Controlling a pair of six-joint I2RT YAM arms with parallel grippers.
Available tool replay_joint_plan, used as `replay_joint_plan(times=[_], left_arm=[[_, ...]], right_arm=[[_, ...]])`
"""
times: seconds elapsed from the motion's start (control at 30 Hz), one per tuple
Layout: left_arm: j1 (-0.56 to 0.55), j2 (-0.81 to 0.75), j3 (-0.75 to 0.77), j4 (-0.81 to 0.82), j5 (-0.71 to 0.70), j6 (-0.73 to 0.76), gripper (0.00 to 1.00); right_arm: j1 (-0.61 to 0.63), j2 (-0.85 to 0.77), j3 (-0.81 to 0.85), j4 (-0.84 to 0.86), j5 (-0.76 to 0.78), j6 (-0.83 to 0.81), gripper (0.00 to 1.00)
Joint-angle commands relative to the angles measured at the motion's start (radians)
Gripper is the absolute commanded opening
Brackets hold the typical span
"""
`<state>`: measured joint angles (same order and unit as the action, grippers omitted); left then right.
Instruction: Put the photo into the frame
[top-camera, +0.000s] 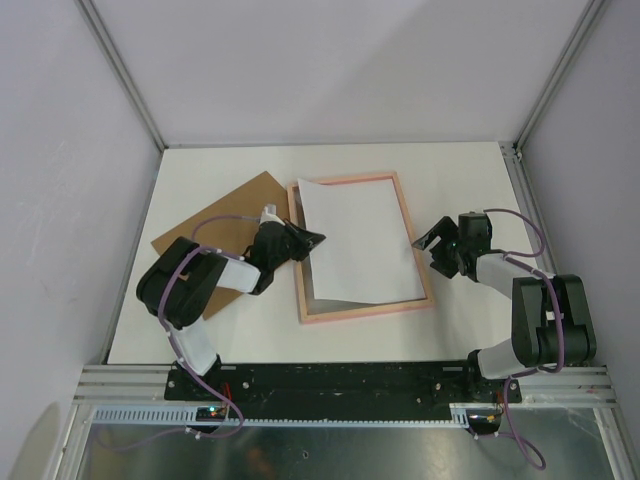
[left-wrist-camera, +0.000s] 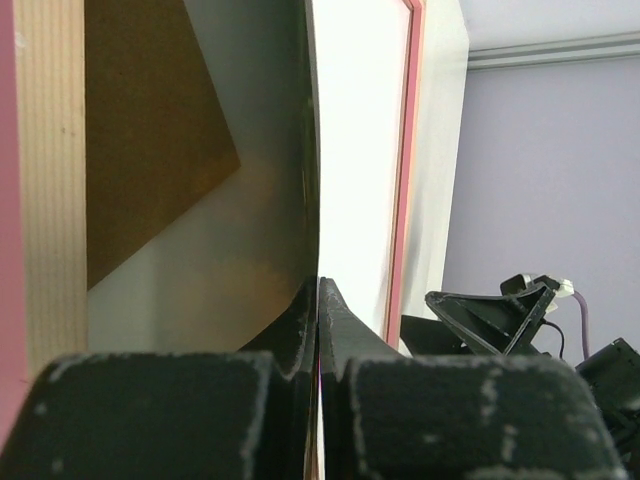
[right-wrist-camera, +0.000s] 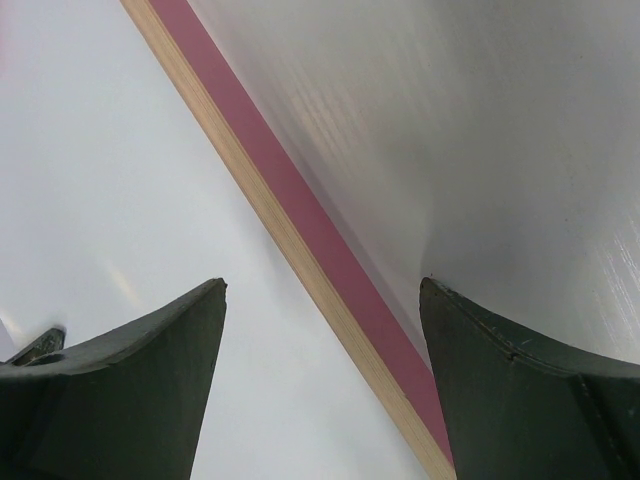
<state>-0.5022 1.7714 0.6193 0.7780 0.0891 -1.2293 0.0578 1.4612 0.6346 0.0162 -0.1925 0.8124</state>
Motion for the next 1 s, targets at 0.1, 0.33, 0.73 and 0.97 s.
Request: replay_joint_plan(times=[0.1,0.33,0.73,0.97], left_arm=[[-0.012,-0.002,0.028,0.029,-0.018,0.044,0.05],[-0.013,-0.026,0.06,-0.059,-0.019,0.092,0.26],[-0.013,-0.113,0.159,-0.348,-0.079,0.23,0.66],[-0.013,-0.174,0.227,-0.555,-0.18,0.33,0.74]], right_arm=[[0.006,-0.022,0.029,0.004,0.0,0.001,0.83],[0.005,-0.026,0.029,0.004,-0.001,-0.001,0.83],[0.004,-0.03,0.03,0.001,0.002,-0.01,0.83],[0.003,-0.037,0.03,-0.005,0.006,-0.02,0.83]])
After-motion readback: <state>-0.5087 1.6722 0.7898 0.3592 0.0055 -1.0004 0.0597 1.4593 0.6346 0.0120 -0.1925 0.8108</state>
